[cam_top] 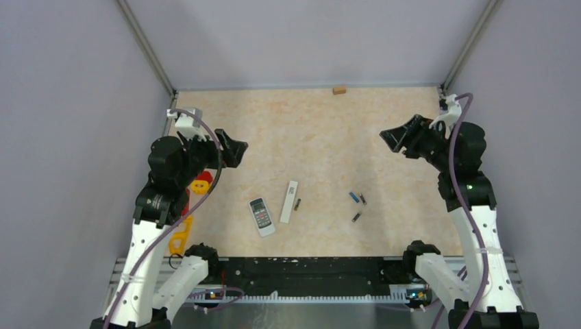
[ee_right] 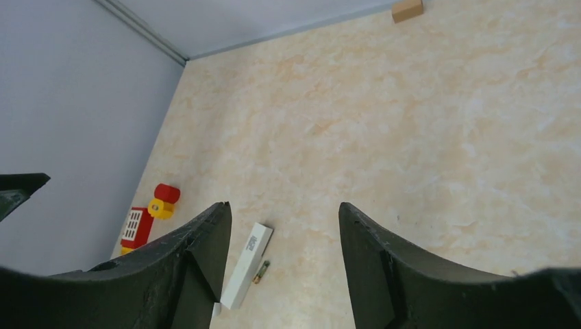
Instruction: Load the batteries into the remote control
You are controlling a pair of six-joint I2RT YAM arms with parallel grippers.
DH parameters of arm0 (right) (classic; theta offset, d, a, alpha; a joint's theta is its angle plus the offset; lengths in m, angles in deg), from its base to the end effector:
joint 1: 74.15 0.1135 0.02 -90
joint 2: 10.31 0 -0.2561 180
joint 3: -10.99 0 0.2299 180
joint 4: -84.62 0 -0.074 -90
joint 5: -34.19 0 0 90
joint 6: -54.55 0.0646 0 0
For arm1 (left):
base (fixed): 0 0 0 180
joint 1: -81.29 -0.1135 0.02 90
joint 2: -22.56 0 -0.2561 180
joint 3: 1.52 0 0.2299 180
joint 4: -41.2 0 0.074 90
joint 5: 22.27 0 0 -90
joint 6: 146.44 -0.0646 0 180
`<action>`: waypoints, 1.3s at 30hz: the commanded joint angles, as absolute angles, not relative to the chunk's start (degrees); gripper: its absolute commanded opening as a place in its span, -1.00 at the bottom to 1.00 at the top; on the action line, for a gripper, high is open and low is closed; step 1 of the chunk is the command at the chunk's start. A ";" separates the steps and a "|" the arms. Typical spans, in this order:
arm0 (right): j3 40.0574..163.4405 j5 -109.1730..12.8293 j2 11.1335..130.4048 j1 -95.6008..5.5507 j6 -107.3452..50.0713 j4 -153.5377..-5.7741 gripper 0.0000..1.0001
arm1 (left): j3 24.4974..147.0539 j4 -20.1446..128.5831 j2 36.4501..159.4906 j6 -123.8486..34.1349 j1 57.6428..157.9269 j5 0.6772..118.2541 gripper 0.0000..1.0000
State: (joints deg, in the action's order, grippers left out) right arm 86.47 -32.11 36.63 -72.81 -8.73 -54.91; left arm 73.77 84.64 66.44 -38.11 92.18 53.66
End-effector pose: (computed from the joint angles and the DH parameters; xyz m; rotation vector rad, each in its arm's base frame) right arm 0.1767 0.0301 0.3829 0.0963 1.8156 0.7172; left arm 0.1593 -0.0466 0.3823 0.0627 1.8110 -0.5834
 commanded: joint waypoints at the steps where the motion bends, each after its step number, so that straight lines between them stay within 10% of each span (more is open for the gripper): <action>1: 80.58 -32.84 37.24 -73.11 -5.02 -61.53 0.22 | 70.58 78.55 66.20 -34.28 92.27 54.83 0.97; 13: 70.50 -38.41 40.00 -71.27 -5.52 -65.14 0.43 | 56.87 75.25 70.61 -29.89 92.23 69.09 0.97; 31: 71.55 -47.99 52.61 -60.87 -1.92 -65.27 0.24 | 57.77 65.84 95.63 -22.35 107.85 61.15 0.97; 39: 69.79 -49.12 52.63 -60.78 -1.28 -66.00 0.24 | 61.78 65.72 105.62 -22.94 120.50 70.54 0.59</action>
